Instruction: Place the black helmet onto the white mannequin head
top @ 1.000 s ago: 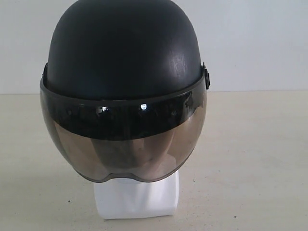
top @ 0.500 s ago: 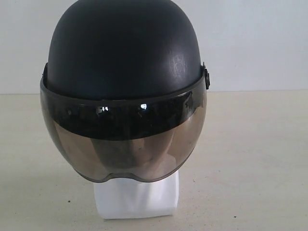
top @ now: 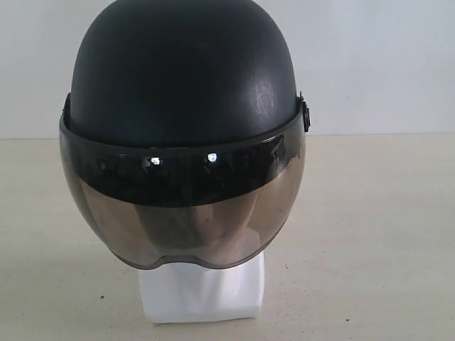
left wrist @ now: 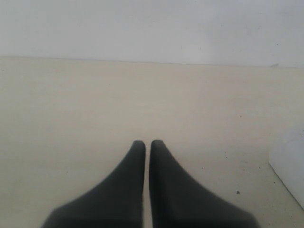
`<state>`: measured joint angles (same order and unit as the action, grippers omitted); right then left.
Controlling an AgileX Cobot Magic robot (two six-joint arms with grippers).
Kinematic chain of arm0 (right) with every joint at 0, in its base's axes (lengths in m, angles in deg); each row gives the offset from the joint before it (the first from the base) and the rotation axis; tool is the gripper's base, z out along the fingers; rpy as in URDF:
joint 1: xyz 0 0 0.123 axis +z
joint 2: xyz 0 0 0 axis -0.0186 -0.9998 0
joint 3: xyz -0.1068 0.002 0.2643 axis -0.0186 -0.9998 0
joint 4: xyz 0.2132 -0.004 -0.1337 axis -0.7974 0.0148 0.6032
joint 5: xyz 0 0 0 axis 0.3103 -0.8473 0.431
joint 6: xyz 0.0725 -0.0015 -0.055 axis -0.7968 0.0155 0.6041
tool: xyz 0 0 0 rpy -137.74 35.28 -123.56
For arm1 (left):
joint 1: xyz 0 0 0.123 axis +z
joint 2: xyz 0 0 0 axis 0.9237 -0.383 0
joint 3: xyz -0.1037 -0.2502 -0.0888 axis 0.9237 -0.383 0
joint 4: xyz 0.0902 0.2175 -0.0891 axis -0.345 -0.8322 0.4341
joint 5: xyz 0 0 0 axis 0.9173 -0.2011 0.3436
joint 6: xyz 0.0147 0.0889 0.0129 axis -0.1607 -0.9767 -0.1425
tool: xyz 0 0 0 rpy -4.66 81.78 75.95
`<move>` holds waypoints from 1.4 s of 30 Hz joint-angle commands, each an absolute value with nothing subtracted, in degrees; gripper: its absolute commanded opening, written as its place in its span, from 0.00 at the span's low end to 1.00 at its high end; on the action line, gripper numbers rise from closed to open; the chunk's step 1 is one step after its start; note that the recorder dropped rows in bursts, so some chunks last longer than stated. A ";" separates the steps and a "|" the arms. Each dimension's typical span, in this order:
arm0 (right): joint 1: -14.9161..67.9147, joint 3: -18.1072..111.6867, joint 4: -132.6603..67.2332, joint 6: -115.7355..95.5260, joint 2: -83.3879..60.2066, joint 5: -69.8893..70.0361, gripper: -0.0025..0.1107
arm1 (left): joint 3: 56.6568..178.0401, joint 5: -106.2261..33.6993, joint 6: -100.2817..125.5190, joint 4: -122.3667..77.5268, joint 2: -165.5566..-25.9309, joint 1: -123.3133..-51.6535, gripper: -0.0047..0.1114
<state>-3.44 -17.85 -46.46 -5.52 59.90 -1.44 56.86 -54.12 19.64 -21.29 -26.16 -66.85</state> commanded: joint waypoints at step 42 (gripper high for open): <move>-1.08 -18.11 -36.83 -16.05 60.21 -19.88 0.02 | 56.66 -54.06 19.64 -21.39 -25.93 -66.66 0.08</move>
<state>-1.18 -18.17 -36.69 -15.94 59.90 -20.10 56.86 -54.24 19.64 -21.29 -26.16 -66.85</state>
